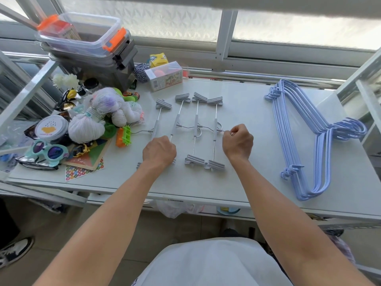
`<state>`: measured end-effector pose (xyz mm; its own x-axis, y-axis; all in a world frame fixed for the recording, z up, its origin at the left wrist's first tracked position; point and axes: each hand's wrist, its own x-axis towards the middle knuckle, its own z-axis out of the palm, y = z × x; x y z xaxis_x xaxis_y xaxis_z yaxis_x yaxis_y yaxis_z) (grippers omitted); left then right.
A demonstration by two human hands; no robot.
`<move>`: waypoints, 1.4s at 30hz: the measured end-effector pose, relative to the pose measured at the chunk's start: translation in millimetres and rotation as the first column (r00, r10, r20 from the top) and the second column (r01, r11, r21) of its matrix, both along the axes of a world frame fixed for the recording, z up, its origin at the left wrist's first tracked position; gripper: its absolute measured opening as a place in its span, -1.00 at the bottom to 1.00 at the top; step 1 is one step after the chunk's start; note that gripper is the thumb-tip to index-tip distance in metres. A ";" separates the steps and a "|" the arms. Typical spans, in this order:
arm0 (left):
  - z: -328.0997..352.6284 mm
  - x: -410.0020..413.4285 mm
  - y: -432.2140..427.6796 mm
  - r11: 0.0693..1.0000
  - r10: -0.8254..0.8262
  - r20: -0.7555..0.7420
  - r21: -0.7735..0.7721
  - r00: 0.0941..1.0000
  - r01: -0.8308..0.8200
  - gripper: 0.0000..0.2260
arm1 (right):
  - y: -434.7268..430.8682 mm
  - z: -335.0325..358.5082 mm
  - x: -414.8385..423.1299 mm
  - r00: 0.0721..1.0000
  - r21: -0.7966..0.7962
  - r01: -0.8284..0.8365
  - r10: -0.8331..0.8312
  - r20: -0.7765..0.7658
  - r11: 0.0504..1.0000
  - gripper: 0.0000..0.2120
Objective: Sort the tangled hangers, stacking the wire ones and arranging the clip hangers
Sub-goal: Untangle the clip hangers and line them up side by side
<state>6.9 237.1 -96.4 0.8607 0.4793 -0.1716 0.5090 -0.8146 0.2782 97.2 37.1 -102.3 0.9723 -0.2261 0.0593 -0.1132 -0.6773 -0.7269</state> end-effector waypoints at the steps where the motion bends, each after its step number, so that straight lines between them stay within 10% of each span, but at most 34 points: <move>1: 1.0 -0.8 -0.2 1.000 0.019 0.016 -0.002 1.000 -0.019 -0.72 | -1.7 1.4 0.9 0.999 0.020 0.028 -0.028 0.024 0.999 -0.93; 10: 5.7 -5.9 3.3 0.997 0.066 0.180 0.034 0.981 -0.073 -0.76 | -20.8 11.4 11.3 0.949 0.253 0.298 -0.315 0.027 0.920 -0.85; 24: 0.0 -4.4 -1.2 0.976 0.131 0.015 0.171 0.991 -0.132 -0.79 | 13.0 1.2 -8.6 0.954 -0.151 -0.257 0.226 -0.194 0.955 -0.67; 27: -1.9 -3.4 -7.5 0.958 0.016 0.209 0.277 0.978 -0.075 -0.80 | 13.2 1.9 -7.5 0.952 -0.151 -0.249 0.213 -0.218 0.957 -0.73; 29: 2.5 1.4 -24.1 0.983 -0.075 0.296 0.183 0.952 0.021 -0.71 | 13.5 1.5 -6.4 0.953 -0.135 -0.239 0.206 -0.222 0.962 -0.74; 35: 7.9 23.5 -60.1 0.983 -0.070 -0.092 -0.174 0.993 0.053 -0.79 | 9.2 2.1 -3.3 0.960 -0.163 -0.190 0.149 -0.236 0.968 -0.72; 42: 5.5 20.6 -49.3 0.972 -0.029 0.277 -0.217 0.960 0.092 -0.84 | -5.5 10.3 14.8 0.993 -0.007 -0.071 0.070 -0.098 0.997 -0.79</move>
<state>27.5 187.8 -90.9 0.9159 0.4006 -0.0259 0.3407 -0.7416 0.5780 112.0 31.6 -92.0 0.9870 -0.1566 -0.0352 -0.1353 -0.6935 -0.7077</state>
